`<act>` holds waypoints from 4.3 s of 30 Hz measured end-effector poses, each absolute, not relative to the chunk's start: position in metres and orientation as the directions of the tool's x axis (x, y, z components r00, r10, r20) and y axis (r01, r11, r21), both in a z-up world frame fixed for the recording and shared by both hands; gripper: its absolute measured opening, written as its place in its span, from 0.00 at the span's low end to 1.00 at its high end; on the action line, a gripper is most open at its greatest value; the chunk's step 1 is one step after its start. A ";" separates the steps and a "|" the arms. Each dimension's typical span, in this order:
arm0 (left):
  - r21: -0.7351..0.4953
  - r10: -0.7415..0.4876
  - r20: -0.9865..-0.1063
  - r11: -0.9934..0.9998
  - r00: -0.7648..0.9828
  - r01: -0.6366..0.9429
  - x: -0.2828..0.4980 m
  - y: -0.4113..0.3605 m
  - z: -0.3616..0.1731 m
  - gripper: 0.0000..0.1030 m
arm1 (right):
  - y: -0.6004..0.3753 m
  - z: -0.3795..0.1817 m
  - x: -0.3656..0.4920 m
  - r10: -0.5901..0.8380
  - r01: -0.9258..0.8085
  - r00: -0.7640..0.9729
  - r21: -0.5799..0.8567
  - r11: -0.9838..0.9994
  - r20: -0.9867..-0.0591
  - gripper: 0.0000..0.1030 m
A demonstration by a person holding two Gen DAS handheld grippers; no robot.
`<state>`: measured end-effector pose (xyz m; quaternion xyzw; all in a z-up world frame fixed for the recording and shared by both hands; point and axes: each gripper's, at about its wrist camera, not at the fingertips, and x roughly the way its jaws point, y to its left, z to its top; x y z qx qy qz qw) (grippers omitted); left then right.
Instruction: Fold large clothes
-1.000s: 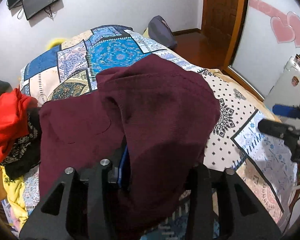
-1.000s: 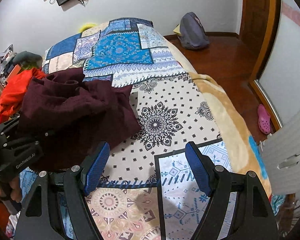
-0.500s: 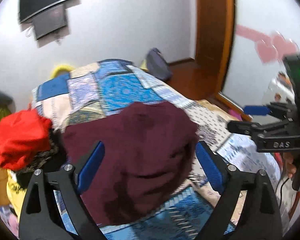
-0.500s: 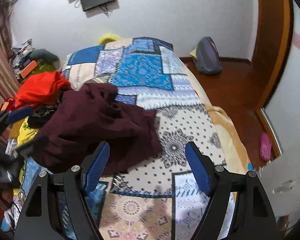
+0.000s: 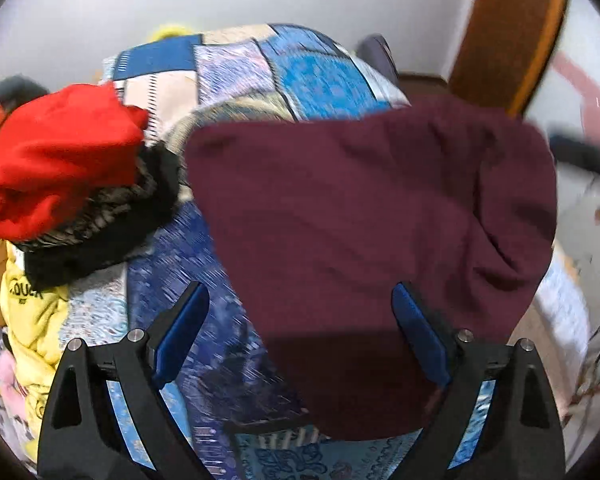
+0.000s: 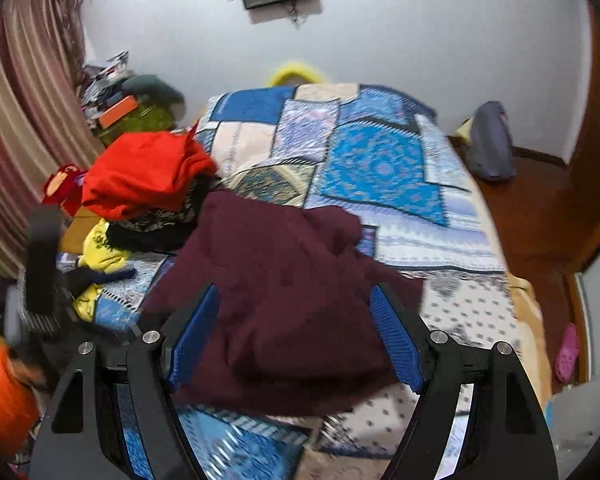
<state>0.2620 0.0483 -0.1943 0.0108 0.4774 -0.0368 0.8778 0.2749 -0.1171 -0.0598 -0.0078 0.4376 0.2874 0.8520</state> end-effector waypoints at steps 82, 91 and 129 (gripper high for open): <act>-0.603 -0.526 -0.740 0.795 0.419 -0.068 0.310 0.083 -0.238 0.77 | -0.204 -0.216 0.357 0.762 -0.188 -0.028 0.752 0.632 -0.647 0.67; -0.481 -0.440 -0.749 0.875 0.495 0.050 0.317 0.067 -0.169 0.57 | -0.189 -0.171 0.349 0.735 -0.264 0.026 0.705 0.658 -0.677 0.37; -0.343 -0.114 -0.747 0.910 0.655 -0.233 0.368 0.446 -0.103 0.67 | 0.173 -0.152 0.463 0.766 -0.484 0.012 0.667 0.567 -0.643 0.39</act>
